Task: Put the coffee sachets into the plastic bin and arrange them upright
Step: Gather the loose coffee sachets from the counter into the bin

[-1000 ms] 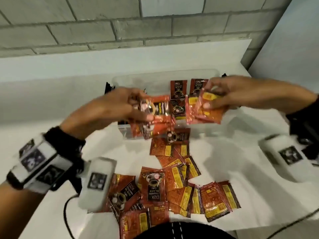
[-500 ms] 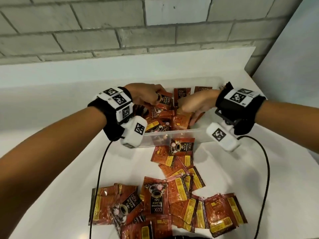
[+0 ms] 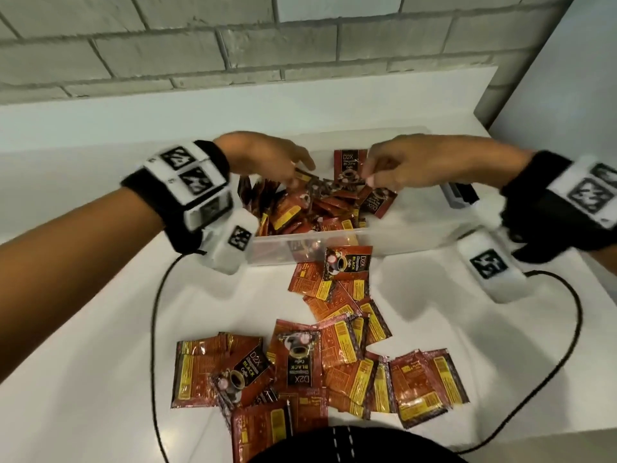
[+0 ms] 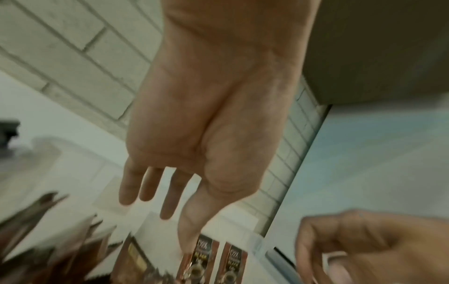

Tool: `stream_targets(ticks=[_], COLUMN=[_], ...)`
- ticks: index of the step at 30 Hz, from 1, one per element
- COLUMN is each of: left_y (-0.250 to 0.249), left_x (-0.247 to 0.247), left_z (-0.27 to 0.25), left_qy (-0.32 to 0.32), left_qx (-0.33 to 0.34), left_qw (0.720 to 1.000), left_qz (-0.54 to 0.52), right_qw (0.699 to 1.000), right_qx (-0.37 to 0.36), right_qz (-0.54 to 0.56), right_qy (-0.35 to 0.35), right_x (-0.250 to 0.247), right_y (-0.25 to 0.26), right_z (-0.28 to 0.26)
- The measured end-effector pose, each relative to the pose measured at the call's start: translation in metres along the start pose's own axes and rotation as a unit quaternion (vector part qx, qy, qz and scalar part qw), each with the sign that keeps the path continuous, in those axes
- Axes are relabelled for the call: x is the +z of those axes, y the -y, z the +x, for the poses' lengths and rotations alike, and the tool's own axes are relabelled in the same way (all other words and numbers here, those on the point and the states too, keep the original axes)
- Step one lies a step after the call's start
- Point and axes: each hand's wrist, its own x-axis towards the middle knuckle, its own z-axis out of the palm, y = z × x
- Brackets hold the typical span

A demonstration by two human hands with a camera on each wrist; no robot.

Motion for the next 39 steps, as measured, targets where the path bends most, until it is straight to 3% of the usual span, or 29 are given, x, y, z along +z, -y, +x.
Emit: stream_targets(ticks=[3, 6, 11, 15, 19, 26, 31, 36, 39], left_y=[0.012, 0.023, 0.054, 0.062, 0.055, 0.071, 0.084, 0.091, 0.087], left_x=[-0.004, 0.011, 0.109, 0.187, 0.22, 0.217, 0.2, 0.178, 0.167], left_z=[-0.049, -0.104, -0.154, -0.161, -0.159, -0.142, -0.126, -0.118, -0.118], left_qy=[-0.035, -0.029, 0.111, 0.117, 0.056, -0.09, -0.065, -0.007, 0.0], left_qx=[0.022, 0.034, -0.038, -0.077, -0.098, -0.118, -0.12, -0.069, -0.058], left_qw=[0.999, 0.999, 0.99, 0.99, 0.993, 0.989, 0.984, 0.97, 0.957], left_qz=[0.015, 0.004, 0.072, 0.024, 0.038, 0.012, -0.112, -0.233, -0.284], right_qw=[0.999, 0.997, 0.982, 0.981, 0.983, 0.992, 0.98, 0.93, 0.887], right_qx=[-0.019, -0.008, 0.05, 0.059, 0.084, 0.111, 0.091, 0.046, 0.078], right_qz=[0.05, 0.001, -0.032, -0.105, -0.132, 0.041, 0.171, 0.365, 0.455], right_qy=[0.003, 0.081, 0.179, 0.15, 0.1, 0.054, 0.047, -0.018, -0.019], right_x=[0.013, 0.051, 0.131, 0.175, 0.188, 0.168, 0.137, 0.132, 0.14], right_y=[-0.009, -0.026, -0.041, -0.028, -0.023, -0.042, -0.051, -0.032, -0.023], right_z=[-0.048, -0.084, -0.128, -0.146, -0.141, -0.127, -0.109, -0.085, -0.065])
